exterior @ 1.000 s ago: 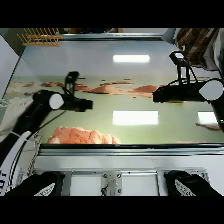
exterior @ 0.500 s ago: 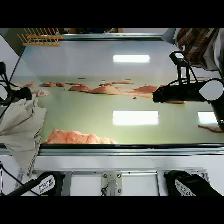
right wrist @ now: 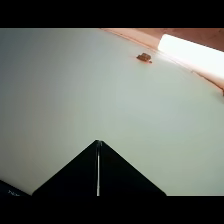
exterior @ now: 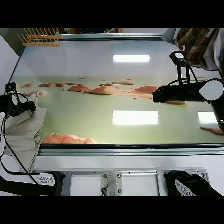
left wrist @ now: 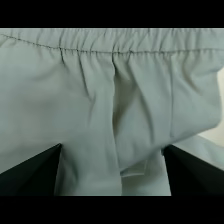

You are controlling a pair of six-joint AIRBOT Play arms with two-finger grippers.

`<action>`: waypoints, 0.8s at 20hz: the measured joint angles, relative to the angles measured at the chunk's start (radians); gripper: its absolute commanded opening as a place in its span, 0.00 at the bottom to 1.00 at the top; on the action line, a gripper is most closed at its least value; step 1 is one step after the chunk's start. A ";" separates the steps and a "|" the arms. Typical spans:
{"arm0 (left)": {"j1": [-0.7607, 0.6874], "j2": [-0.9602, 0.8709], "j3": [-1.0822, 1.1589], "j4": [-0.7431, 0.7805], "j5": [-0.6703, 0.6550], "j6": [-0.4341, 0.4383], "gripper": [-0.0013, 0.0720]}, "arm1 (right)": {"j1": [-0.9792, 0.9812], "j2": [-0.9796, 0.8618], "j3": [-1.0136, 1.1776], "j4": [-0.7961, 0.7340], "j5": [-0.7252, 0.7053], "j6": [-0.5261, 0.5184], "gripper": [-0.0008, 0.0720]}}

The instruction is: Fold the clothes and pants, and hang the long-sleeved shirts on hangers.

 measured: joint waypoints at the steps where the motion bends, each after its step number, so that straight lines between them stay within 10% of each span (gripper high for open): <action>1: 0.001 -0.011 0.000 0.001 0.011 0.000 0.33 | 0.000 0.000 0.000 0.000 0.000 0.000 0.03; 2: 0.002 -0.015 0.001 0.001 0.022 0.000 0.07 | 0.000 0.000 0.000 0.000 0.000 0.000 0.03; 3: 0.002 -0.013 0.001 0.002 0.026 0.000 0.02 | 0.000 0.000 0.000 0.000 0.000 0.000 0.03; 10: -0.112 0.249 0.012 -0.014 0.036 -0.002 0.02 | 0.000 0.000 0.000 0.000 0.000 0.000 0.03; 16: -0.494 0.565 0.022 -0.134 -0.002 -0.003 0.02 | 0.000 0.000 0.000 0.000 0.000 0.000 0.03</action>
